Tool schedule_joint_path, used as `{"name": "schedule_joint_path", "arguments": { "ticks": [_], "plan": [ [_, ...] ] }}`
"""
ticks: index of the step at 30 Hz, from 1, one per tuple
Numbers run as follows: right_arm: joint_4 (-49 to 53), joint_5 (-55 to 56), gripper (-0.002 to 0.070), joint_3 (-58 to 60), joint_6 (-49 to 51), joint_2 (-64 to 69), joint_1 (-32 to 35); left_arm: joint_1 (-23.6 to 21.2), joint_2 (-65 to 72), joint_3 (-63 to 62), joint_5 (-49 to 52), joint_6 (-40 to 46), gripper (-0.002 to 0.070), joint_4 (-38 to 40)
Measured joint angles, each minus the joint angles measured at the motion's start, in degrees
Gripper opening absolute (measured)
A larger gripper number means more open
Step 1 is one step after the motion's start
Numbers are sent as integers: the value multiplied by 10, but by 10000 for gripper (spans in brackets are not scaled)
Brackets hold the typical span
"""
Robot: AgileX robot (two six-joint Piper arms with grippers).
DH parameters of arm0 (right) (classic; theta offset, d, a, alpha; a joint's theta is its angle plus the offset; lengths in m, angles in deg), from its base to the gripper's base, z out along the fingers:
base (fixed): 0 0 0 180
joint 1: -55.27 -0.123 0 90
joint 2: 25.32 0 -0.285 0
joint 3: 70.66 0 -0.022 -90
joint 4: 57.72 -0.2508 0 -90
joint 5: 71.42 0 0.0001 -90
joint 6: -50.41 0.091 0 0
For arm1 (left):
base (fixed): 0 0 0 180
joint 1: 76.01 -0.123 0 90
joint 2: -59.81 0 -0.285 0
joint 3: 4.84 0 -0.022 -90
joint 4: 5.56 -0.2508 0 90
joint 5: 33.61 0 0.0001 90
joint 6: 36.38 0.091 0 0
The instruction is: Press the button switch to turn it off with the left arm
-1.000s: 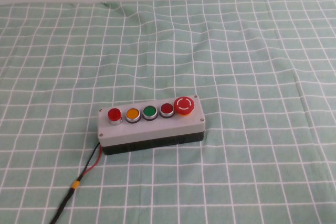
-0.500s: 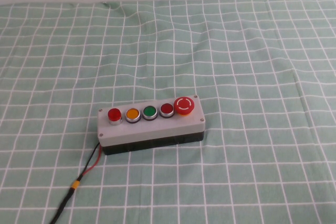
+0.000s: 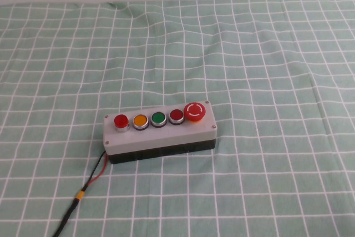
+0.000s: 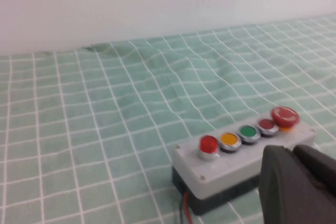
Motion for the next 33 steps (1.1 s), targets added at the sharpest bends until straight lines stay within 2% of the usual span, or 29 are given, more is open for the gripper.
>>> {"name": "schedule_joint_path", "arguments": {
  "ticks": [6, 12, 21, 29, 33],
  "plan": [
    [0, 0, -17, 0, 0, 0, 0, -45, -8, 147, -204, 0, -2, 0],
    [0, 0, -17, 0, 0, 0, 0, -53, -90, 268, -289, 0, -2, 0],
    [-1, 0, -17, 0, 0, 0, 0, -94, -122, 326, -256, 0, -2, 0],
    [-1, 0, -17, 0, 0, 0, 0, -95, -123, 326, -149, 26, -2, -6],
    [-1, 0, -17, 0, 0, 0, 0, -95, -123, 326, -146, 27, -2, -6]
  ]
}}
